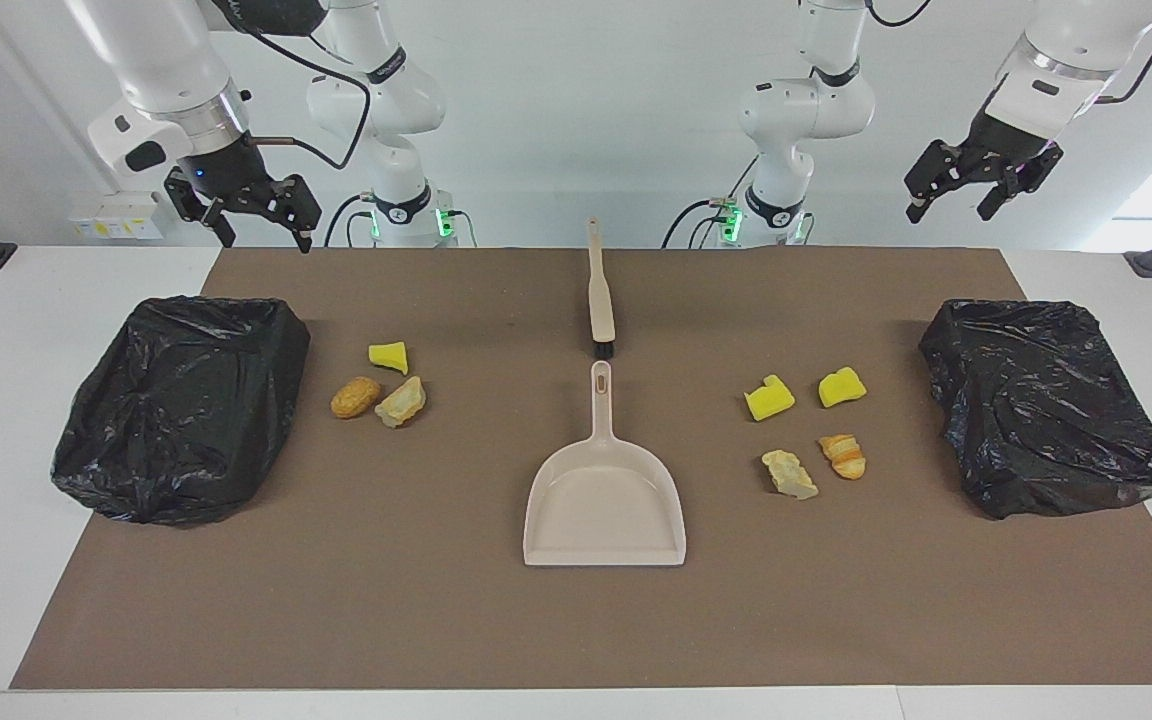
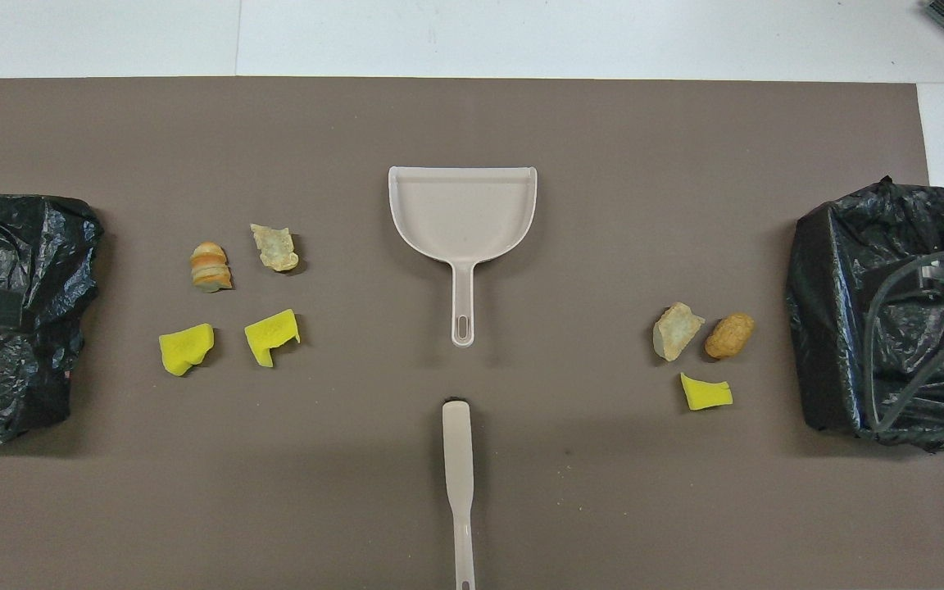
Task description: Sweep and dump trash in bin
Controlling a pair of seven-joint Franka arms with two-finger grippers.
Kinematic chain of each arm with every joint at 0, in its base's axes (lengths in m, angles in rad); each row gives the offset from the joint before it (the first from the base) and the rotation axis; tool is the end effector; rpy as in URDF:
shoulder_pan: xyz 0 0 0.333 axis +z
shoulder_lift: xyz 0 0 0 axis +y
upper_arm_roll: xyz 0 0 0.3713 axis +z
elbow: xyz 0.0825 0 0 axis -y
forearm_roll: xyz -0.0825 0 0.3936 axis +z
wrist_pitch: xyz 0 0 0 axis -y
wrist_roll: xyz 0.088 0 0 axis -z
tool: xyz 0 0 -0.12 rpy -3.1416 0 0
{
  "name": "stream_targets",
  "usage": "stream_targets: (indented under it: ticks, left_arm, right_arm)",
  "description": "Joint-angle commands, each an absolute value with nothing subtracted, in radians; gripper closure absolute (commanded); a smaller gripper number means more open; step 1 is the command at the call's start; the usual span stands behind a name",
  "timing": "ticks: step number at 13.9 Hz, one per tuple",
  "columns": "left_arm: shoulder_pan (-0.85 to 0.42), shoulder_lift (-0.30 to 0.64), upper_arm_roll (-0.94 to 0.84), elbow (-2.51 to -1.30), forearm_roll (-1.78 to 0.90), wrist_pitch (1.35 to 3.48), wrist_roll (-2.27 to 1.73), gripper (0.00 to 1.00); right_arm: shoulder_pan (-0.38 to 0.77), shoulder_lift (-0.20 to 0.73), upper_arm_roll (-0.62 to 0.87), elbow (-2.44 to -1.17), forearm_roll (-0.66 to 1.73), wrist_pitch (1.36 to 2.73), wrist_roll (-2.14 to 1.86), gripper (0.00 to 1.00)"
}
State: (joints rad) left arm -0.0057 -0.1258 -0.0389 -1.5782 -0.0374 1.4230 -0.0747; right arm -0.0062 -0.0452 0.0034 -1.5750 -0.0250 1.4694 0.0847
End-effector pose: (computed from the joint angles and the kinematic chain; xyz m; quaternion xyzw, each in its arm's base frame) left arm 0.5000 -0.0290 0.7176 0.9997 0.0128 -0.0157 0.0152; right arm 0.5361 -0.0047 0.6812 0.9985 -0.0446 -0.0297 0.0138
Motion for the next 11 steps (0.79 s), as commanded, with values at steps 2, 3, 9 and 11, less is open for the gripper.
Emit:
stream_targets:
  ticks: [2,3,9,11]
  left_arm:
    - [-0.002,-0.143,-0.041,-1.606,-0.037,1.427,-0.08,0.0]
    - [0.0,-0.144,-0.041,-1.609,-0.037,1.428,-0.075,0.0]
    - [-0.017,-0.196,-0.049,-1.696,-0.041,1.425,-0.094,0.0]
    - [-0.063,-0.259,-0.057,-1.788,-0.043,1.431,-0.113,0.0]
  right_arm:
    - [-0.014,-0.067,0.003,-1.603,-0.008,1.482,0.089,0.0]
    - [-0.014,-0.067,0.003,-1.603,-0.008,1.483,0.09,0.0]
    - [-0.014,-0.067,0.003,-1.603,-0.008,1.483,0.089,0.0]
    - [-0.014,-0.067,0.003,-1.603,-0.008,1.482,0.089,0.0]
